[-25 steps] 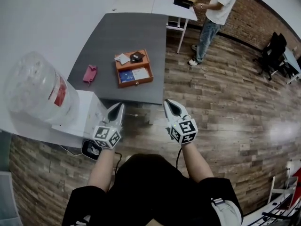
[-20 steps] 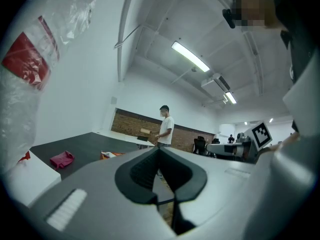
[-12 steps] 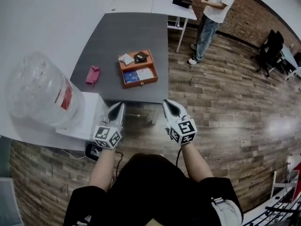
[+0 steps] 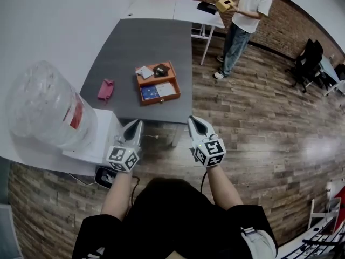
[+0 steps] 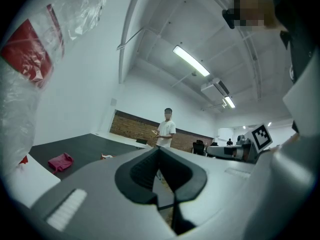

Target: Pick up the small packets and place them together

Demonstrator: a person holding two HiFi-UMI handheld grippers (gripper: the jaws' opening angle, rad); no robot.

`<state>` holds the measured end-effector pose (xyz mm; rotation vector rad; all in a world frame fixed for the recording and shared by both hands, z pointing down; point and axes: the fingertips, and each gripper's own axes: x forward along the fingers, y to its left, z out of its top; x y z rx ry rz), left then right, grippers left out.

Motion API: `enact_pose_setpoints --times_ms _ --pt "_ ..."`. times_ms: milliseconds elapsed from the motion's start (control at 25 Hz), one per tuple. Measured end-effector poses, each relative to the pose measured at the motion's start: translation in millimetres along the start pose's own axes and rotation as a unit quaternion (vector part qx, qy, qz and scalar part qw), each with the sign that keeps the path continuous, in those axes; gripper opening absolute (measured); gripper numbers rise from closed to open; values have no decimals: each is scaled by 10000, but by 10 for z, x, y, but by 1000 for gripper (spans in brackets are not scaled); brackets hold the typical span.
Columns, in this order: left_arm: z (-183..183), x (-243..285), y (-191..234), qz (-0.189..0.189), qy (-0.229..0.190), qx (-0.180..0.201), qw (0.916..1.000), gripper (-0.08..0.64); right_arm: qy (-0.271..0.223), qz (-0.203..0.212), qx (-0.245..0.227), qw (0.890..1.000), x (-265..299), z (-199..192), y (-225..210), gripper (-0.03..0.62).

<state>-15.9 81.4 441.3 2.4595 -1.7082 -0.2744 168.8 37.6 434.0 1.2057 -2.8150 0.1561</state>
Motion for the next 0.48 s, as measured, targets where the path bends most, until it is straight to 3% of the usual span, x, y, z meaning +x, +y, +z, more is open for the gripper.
enact_pose_setpoints --times_ms 480 --pt "-13 -23 -89 -17 31 35 10000 0 52 104 -82 9999 -6 -20 24 2"
